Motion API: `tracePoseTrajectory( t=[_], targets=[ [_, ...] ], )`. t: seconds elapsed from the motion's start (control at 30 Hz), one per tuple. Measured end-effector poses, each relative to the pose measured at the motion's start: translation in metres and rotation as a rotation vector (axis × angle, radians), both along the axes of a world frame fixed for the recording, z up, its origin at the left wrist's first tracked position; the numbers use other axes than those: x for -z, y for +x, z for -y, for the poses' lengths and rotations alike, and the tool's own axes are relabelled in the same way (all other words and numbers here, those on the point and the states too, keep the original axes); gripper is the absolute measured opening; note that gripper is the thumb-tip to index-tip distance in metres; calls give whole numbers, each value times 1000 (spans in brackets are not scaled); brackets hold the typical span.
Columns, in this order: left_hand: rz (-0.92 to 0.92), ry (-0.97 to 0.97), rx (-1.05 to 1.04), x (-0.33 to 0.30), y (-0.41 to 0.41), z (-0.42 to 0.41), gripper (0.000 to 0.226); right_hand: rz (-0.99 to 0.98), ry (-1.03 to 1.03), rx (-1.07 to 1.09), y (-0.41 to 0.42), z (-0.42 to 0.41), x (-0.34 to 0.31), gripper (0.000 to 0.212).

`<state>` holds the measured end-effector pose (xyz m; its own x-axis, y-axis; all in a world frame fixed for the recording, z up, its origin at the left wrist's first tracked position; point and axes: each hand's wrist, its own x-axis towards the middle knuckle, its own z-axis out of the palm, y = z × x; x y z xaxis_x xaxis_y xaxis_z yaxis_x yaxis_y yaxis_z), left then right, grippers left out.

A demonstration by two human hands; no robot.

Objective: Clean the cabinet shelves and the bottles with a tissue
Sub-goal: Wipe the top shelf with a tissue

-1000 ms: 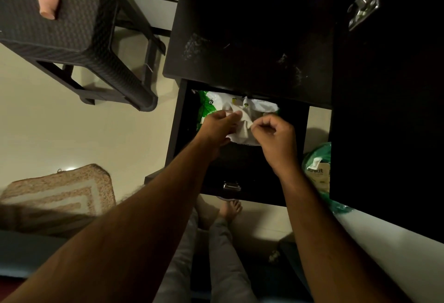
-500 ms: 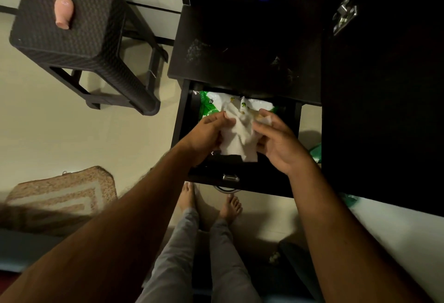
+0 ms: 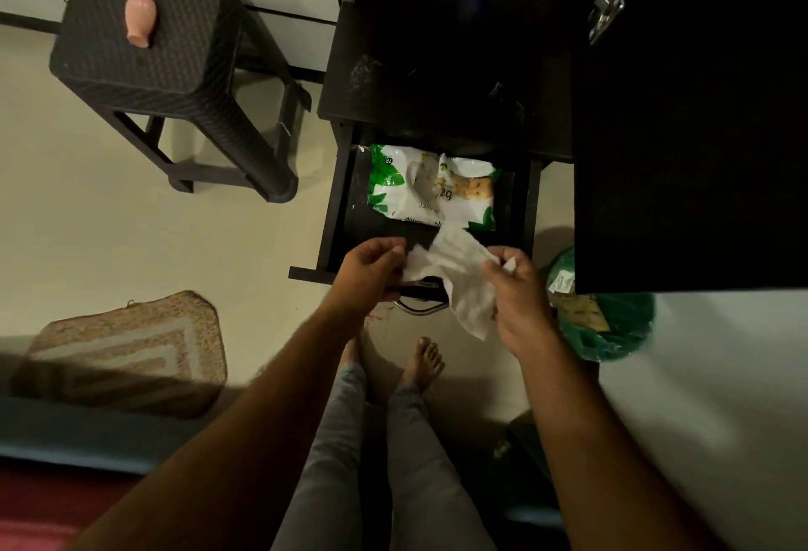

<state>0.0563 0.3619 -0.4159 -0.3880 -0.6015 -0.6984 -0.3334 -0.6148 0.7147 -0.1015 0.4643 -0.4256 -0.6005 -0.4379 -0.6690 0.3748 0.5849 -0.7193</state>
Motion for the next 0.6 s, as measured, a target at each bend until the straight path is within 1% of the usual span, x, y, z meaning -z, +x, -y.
tracePoseTrajectory(
  t=[0.07,0.13,0.23,0.3,0.37,0.43,0.5,0.6],
  targets=[
    [44,27,-31,0,8,-12,19,-19,52,34,7,-10,-4,20],
    [76,75,-62,3,17,-25,23,-26,109,92,16,-22,-5,18],
    [129,176,-99,10,27,-42,31,26,197,122,33,-37,-1,18],
    [168,251,-155,15,27,-47,36,57,245,164,42,-42,4,13],
    [156,303,-215,19,23,-45,40,71,259,226,44,-39,7,7],
    [117,335,-286,19,16,-39,38,98,292,275,42,-33,8,13],
    [110,354,-333,17,10,-32,35,130,322,313,39,-27,9,13],
    [101,345,-345,15,1,-21,32,137,313,339,34,-15,13,12]
  ],
)
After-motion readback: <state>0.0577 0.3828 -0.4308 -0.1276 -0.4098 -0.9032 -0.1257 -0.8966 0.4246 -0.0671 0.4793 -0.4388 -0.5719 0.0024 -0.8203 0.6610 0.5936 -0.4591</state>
